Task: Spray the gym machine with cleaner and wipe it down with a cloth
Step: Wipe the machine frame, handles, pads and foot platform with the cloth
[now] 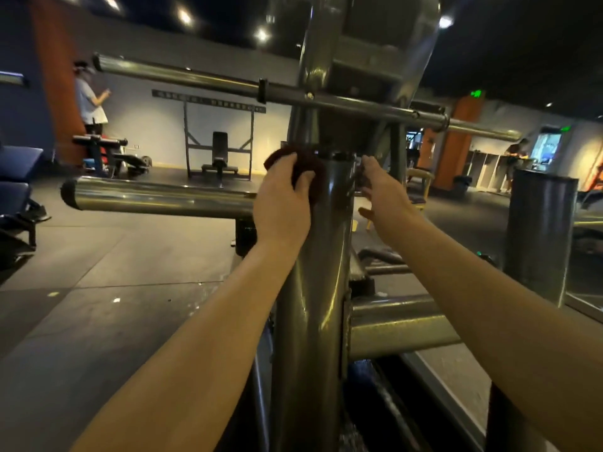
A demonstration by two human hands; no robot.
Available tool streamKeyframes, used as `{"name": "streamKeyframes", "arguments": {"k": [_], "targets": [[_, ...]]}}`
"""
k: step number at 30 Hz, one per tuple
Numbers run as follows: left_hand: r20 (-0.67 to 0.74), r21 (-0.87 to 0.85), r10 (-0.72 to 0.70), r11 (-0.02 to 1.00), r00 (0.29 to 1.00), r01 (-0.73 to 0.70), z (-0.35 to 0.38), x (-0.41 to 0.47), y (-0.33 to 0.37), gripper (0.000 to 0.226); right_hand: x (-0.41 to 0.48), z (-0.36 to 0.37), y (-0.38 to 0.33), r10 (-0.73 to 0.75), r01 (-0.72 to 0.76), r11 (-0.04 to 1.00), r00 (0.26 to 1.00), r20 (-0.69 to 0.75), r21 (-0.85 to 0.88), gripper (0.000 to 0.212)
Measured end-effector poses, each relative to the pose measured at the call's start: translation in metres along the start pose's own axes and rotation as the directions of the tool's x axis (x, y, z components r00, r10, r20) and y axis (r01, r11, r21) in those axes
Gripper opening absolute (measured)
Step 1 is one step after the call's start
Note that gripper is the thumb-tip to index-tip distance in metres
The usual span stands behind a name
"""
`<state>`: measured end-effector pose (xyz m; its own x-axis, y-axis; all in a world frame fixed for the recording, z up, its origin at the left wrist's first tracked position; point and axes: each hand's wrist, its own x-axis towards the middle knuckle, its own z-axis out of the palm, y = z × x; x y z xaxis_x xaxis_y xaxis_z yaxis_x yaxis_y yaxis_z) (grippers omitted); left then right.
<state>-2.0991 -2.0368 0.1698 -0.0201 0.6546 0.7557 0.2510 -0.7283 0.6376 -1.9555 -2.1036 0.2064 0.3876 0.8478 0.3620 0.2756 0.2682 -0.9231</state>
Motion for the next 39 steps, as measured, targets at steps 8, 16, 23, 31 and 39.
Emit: {"name": "streamKeyframes", "arguments": {"k": [8, 16, 23, 31, 39], "targets": [[0.088, 0.412, 0.273, 0.866, 0.958, -0.285, 0.030, -0.037, -0.016, 0.058, 0.023, 0.000, 0.017, -0.151, 0.161, 0.982, 0.984, 0.098, -0.100, 0.053], [0.101, 0.018, -0.232, 0.973, 0.967, 0.232, 0.019, 0.052, -0.007, 0.056, 0.035, -0.002, 0.013, -0.163, 0.202, 0.959, 0.967, 0.198, -0.197, 0.053], [0.201, 0.202, 0.072, 0.973, 0.977, -0.113, 0.016, 0.042, -0.001, 0.046, 0.042, -0.005, 0.008, -0.152, 0.191, 0.965, 0.966, 0.207, -0.183, 0.037], [0.493, 0.397, -0.177, 0.917, 0.852, -0.040, 0.004, 0.128, 0.032, 0.035, 0.039, -0.006, 0.009, -0.143, 0.163, 0.983, 0.967, 0.209, -0.081, 0.039], [0.107, 0.132, -0.031, 0.991, 0.994, 0.016, 0.015, 0.048, 0.002, 0.044, 0.039, -0.002, 0.015, -0.164, 0.179, 0.982, 0.969, 0.186, -0.065, 0.042]]}}
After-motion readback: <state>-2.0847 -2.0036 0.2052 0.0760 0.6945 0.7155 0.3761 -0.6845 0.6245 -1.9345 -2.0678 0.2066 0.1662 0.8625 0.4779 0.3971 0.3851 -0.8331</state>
